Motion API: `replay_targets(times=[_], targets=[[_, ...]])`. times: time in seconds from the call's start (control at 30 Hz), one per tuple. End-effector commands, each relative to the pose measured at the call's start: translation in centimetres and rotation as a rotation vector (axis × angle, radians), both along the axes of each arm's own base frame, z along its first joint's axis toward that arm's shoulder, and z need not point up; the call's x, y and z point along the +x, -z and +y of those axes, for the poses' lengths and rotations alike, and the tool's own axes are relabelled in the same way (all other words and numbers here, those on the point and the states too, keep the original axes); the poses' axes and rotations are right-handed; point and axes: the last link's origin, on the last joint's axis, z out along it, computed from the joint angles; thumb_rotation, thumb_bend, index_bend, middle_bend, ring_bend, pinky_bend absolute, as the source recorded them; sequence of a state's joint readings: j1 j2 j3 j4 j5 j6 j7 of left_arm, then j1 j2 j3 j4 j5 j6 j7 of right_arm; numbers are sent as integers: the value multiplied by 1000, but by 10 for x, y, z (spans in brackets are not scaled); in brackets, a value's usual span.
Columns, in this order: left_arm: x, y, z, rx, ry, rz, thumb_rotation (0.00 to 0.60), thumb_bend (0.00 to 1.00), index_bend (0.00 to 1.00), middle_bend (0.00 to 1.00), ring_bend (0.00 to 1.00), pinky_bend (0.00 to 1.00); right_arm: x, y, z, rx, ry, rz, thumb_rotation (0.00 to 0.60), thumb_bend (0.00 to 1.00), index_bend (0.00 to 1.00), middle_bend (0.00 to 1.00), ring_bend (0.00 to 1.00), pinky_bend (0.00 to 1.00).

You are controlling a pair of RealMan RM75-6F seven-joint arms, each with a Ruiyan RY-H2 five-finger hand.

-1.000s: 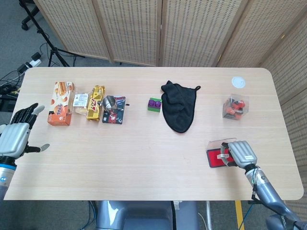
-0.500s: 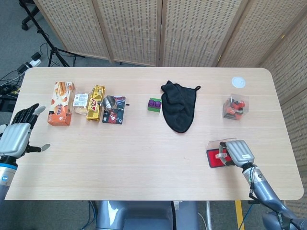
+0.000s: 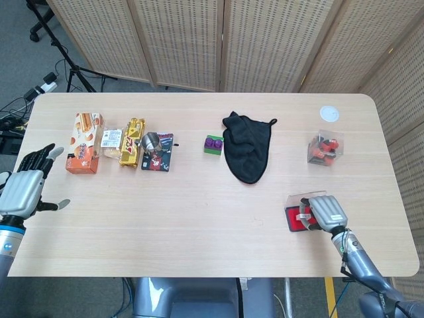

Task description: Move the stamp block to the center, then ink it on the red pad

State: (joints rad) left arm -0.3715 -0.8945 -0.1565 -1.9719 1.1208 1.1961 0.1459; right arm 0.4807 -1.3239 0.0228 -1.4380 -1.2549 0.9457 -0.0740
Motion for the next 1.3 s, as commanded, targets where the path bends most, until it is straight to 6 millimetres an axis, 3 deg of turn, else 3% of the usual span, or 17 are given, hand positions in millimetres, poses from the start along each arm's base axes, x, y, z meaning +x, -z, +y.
replay_targets(times=[0.03,0.73,0.93,1.1,1.3], targets=[[0,0,0,0,0,-1,600,129,0,0,0,0,-1,1,0,4,6,4,600,595,580,956,903,1000],[0,-1,-2,-3,2,-7,600,130,0,0,0,0,-1,-3,2,-9,15,-10,600,595,580,956,903,1000],[0,-1,-2,-3,3,-8,600,130,0,0,0,0,18,-24,3,-50,-25,-72,600,595,579,956,903,1000],[0,-2,-2,-1,4,-11,600,130,0,0,0,0,46,-41,6,-64,-82,-132,600,595,579,956,903,1000],[0,-2,-2,-5,7,-11,600,130,0,0,0,0,70,-34,4,-17,-131,-122,600,595,579,956,903,1000]])
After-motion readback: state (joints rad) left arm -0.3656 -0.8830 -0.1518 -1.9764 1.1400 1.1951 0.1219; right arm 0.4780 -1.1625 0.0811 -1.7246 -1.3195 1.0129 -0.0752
